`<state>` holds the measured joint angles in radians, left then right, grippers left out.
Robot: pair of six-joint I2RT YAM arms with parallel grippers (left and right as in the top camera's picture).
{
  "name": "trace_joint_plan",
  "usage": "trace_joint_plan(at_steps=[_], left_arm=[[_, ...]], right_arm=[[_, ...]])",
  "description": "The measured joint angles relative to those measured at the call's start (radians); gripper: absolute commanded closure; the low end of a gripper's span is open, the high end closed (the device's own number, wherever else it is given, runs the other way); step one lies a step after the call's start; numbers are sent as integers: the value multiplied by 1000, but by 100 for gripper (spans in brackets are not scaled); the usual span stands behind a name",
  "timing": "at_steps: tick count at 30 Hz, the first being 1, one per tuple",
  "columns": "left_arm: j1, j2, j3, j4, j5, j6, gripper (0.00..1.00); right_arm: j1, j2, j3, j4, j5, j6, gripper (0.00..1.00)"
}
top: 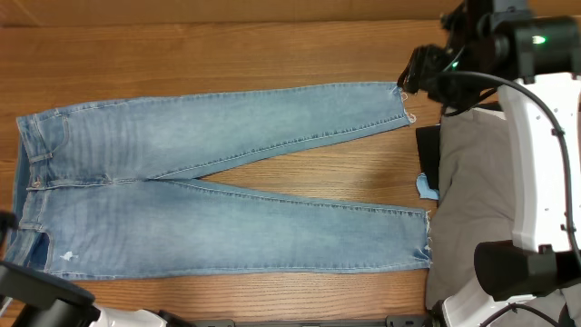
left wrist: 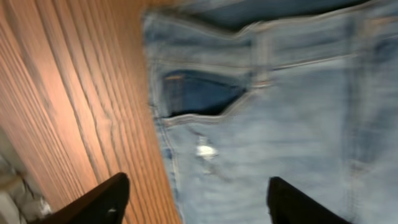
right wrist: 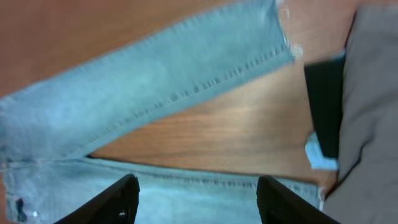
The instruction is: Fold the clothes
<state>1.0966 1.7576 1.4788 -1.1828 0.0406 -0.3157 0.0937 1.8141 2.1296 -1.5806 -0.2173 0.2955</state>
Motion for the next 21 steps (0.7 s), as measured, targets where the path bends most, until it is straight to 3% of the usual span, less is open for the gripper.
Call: trace_joint_plan(at_steps=[6,17,21], left_arm=[[52,51,-175,126,5,-8,43],[51,162,-197,267,-31,-8,48],[51,194,-197,297,-35,-9,59]], right_arm=[[0,0,-272,85,-27,30,37],[-16,1,-723,310,-44,118,37],[-72,2,-864,356,-45,152,37]])
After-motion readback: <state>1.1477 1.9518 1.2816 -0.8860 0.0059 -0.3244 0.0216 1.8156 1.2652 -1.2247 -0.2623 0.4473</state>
